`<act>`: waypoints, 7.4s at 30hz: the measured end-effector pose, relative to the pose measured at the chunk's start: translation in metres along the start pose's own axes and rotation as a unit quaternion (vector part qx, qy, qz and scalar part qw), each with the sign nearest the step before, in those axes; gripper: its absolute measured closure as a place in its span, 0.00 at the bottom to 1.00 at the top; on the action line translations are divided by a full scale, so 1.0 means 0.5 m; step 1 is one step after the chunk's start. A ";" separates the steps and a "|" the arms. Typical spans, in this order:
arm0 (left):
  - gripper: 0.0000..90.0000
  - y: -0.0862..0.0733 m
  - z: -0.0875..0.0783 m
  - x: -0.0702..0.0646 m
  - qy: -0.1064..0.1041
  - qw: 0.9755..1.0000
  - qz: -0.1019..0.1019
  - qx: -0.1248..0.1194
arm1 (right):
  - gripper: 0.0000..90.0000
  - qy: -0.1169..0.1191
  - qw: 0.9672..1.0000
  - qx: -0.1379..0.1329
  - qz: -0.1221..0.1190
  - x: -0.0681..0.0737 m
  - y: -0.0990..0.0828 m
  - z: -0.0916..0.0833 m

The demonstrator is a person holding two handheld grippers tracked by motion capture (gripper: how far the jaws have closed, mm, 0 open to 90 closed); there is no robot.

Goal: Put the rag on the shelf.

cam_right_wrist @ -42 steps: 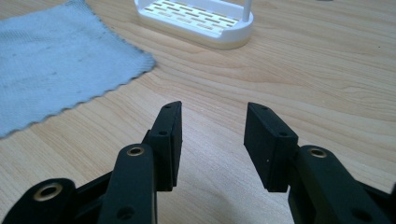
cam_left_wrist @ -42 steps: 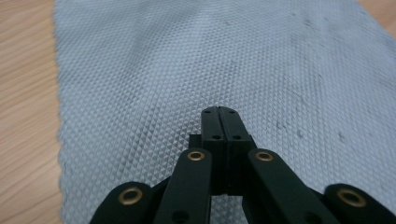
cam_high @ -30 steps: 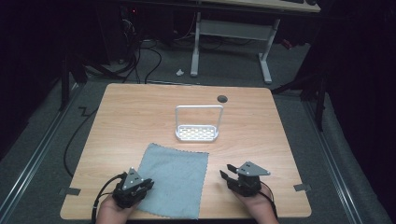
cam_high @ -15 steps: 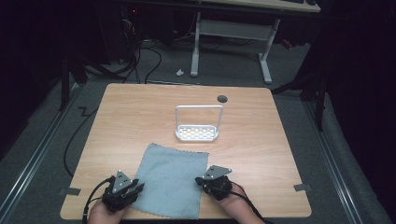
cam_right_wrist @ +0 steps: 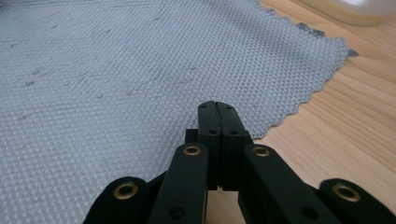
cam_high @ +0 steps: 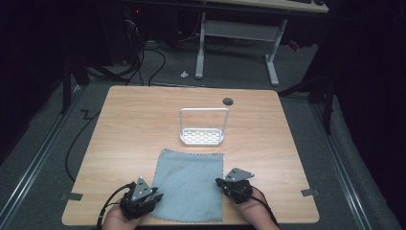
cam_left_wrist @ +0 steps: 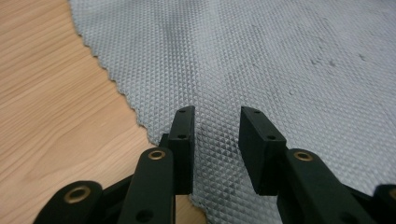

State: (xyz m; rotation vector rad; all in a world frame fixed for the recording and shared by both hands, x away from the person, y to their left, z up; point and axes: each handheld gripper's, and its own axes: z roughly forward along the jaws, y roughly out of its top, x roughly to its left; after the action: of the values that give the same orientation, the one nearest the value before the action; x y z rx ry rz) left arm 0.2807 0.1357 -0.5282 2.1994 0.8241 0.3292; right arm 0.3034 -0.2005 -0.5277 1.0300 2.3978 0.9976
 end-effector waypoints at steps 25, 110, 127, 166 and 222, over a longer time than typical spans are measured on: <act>0.74 0.019 0.008 -0.060 -0.091 0.995 0.027 -0.001 | 0.97 -0.025 0.998 -0.020 0.059 -0.047 -0.054 -0.067; 0.98 0.116 0.063 0.066 0.013 0.980 -0.107 -0.165 | 1.00 -0.075 0.983 -0.141 0.087 -0.079 0.036 -0.065; 0.98 0.172 -0.016 0.053 0.018 0.969 -0.093 -0.228 | 1.00 -0.087 0.972 -0.210 0.059 -0.060 0.087 -0.132; 0.99 0.347 -0.122 0.098 0.080 0.944 -0.035 -0.317 | 1.00 -0.121 0.940 -0.315 0.056 -0.130 0.245 -0.242; 0.99 0.342 0.121 0.238 0.023 0.985 -0.076 -0.153 | 1.00 -0.097 0.978 -0.154 0.101 -0.274 0.259 0.019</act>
State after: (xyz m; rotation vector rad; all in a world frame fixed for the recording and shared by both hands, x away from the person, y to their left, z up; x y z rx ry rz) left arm 0.4772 0.0915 -0.4478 1.8396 0.8968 0.4028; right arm 0.4651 -0.2332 -0.4359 1.2052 1.9364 1.2294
